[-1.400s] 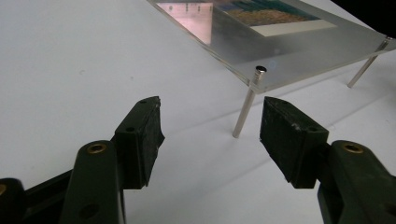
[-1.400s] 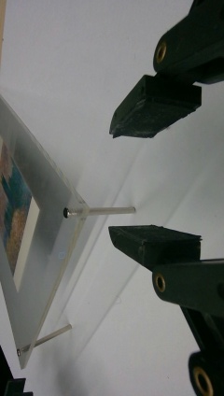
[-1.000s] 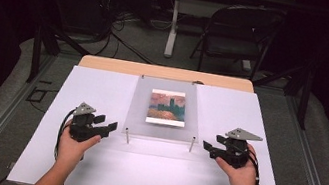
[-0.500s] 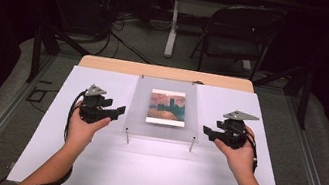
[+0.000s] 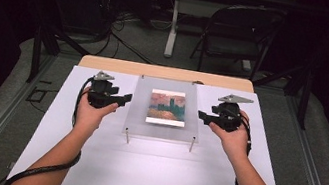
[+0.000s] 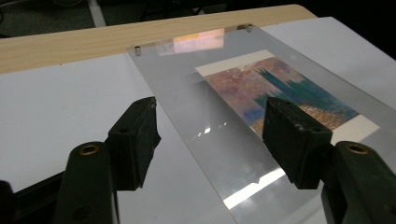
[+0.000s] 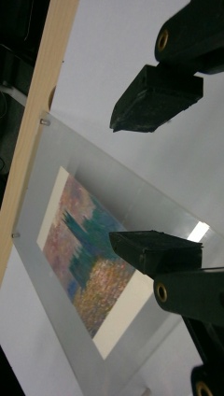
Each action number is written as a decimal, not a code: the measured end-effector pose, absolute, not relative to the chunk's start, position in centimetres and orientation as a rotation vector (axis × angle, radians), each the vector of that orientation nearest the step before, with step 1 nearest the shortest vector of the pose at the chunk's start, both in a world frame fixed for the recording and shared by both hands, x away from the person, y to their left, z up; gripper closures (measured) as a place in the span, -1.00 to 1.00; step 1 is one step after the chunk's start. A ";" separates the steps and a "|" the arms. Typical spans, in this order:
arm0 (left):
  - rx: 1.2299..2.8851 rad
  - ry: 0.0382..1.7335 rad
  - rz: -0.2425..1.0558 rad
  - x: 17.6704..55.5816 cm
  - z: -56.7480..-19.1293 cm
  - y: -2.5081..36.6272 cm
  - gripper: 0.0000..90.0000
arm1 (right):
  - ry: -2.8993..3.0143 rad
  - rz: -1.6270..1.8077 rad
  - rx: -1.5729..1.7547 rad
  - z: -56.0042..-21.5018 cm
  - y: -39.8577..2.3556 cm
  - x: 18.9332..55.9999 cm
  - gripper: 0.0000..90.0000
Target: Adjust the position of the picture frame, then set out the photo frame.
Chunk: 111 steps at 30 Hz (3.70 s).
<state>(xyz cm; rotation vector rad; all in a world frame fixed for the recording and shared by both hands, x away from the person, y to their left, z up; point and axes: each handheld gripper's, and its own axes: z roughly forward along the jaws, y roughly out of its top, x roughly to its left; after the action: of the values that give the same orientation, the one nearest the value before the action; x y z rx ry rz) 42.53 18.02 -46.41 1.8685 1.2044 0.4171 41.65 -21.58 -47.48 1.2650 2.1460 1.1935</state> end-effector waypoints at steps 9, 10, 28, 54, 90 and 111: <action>1.895 1.241 0.458 44.9 -46.0 17.7 -0.20 | 2.129 1.199 1.275 -46.8 -21.2 44.1 -0.15; 1.892 1.242 0.466 45.0 -46.0 17.7 -0.20 | 2.131 1.195 1.269 -46.8 -21.2 44.4 -0.15; 1.858 1.306 0.421 48.1 -48.8 17.1 -0.20 | 2.116 1.181 1.315 -48.7 -20.7 47.7 -0.15; 1.847 1.372 0.289 50.2 -52.3 15.4 -0.21 | 2.119 1.190 1.451 -51.9 -20.2 50.0 -0.16; 1.808 1.435 0.121 51.1 -54.1 14.8 -0.34 | 2.194 1.247 1.591 -53.8 -18.6 51.2 -0.29; 1.772 1.445 0.023 51.1 -54.6 15.1 -0.41 | 2.188 1.318 1.698 -54.5 -19.0 51.5 -0.37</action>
<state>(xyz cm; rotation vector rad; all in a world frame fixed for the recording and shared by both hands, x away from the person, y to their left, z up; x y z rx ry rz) 51.08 15.05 -54.57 1.7716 1.4453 0.0228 51.51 -19.04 -54.49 1.6975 2.1881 1.3178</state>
